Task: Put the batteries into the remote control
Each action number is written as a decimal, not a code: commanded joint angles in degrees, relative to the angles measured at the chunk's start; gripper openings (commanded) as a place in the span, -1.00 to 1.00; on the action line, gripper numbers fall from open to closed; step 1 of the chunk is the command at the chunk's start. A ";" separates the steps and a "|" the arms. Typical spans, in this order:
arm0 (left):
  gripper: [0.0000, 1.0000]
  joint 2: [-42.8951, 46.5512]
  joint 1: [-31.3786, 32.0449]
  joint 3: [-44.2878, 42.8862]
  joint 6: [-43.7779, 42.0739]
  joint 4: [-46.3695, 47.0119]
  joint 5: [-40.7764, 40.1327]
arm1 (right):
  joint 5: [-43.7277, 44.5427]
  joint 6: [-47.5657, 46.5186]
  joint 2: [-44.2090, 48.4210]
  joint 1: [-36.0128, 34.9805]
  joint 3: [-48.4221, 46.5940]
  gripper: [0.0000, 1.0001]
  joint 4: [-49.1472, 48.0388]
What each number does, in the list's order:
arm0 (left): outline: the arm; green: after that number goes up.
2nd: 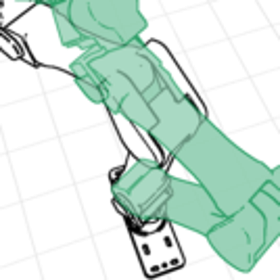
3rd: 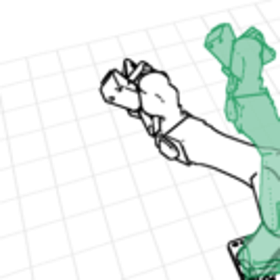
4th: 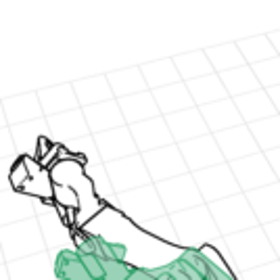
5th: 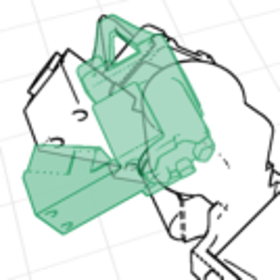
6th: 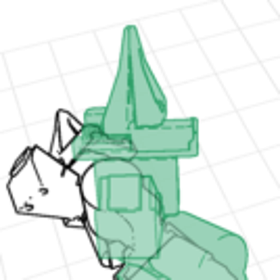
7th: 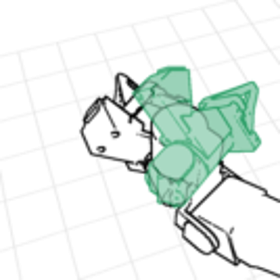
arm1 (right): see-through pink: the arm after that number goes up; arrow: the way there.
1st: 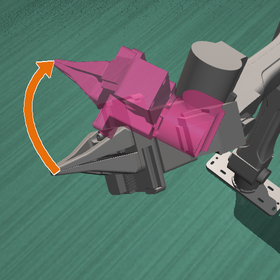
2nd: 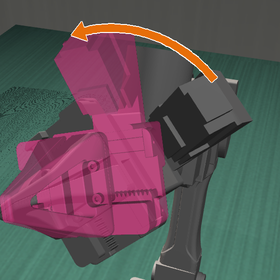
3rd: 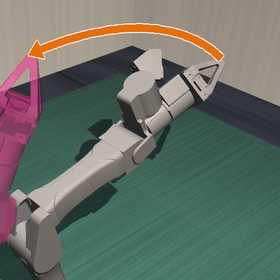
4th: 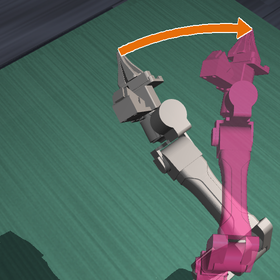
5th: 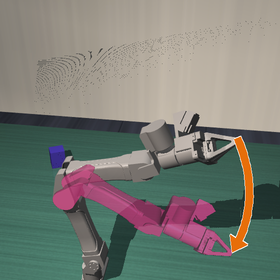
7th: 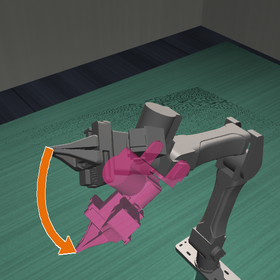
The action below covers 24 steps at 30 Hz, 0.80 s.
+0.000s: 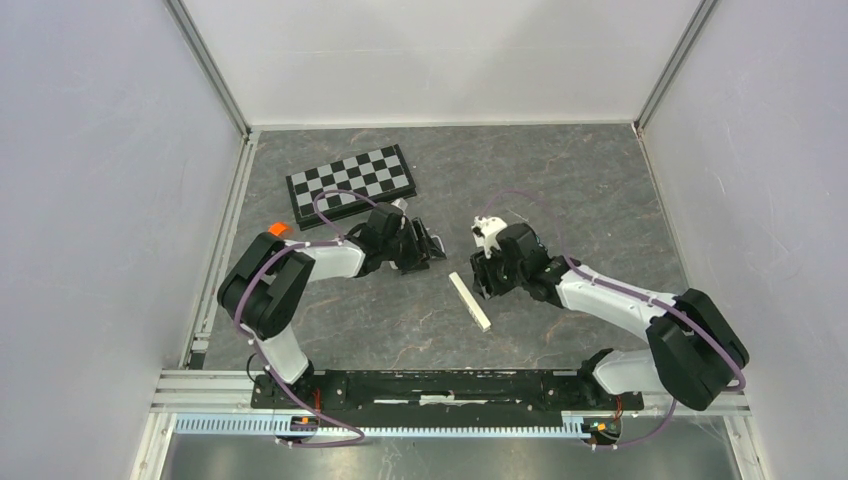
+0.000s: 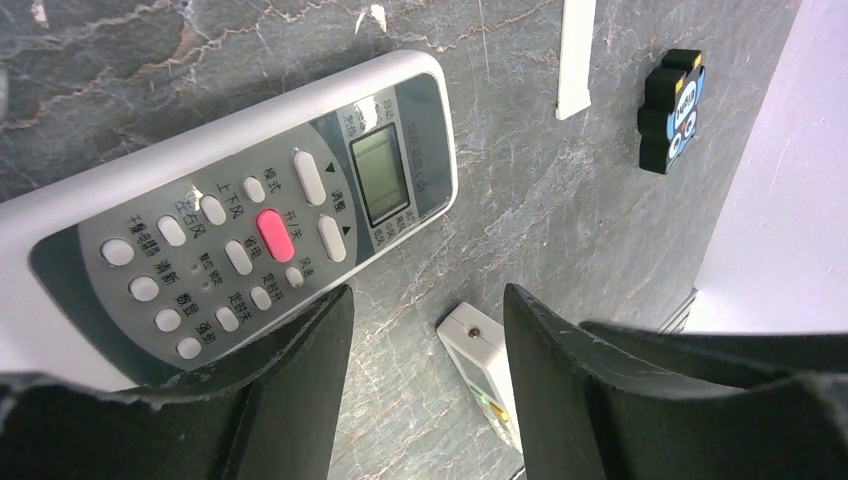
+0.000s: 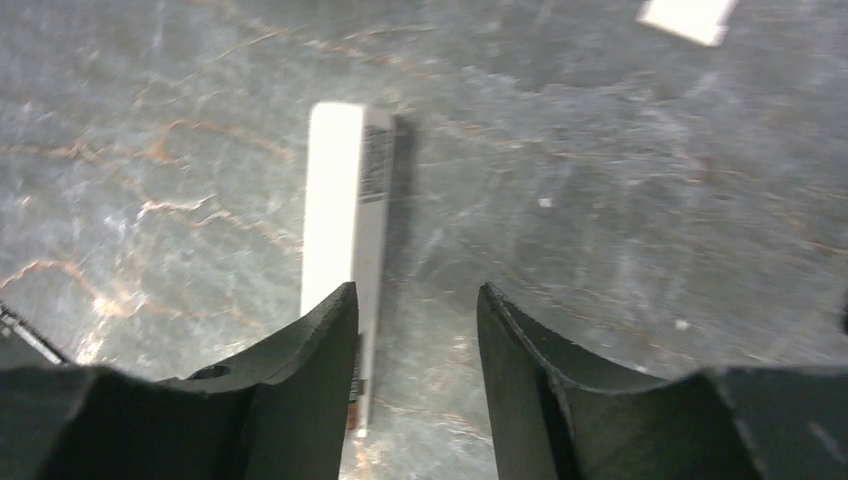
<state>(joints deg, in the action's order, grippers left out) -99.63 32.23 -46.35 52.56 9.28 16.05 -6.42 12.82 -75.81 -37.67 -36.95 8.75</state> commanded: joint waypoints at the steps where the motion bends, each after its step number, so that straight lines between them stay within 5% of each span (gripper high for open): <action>1: 0.29 0.42 -0.24 2.36 -4.41 -6.70 -2.20 | -3.73 0.84 0.41 -2.84 1.54 0.00 -5.05; 11: 0.30 7.88 -0.32 3.63 -5.08 -11.17 -3.57 | 1.08 3.40 -0.37 -8.78 2.28 -0.35 -5.96; 24: 0.35 12.19 -2.54 3.79 -6.58 -17.03 -8.16 | 23.18 5.81 -4.82 -23.99 -2.08 -0.46 0.99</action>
<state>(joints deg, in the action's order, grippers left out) -90.24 30.79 -42.98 49.10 -4.78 11.07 6.76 17.58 -77.49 -57.45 -35.92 4.62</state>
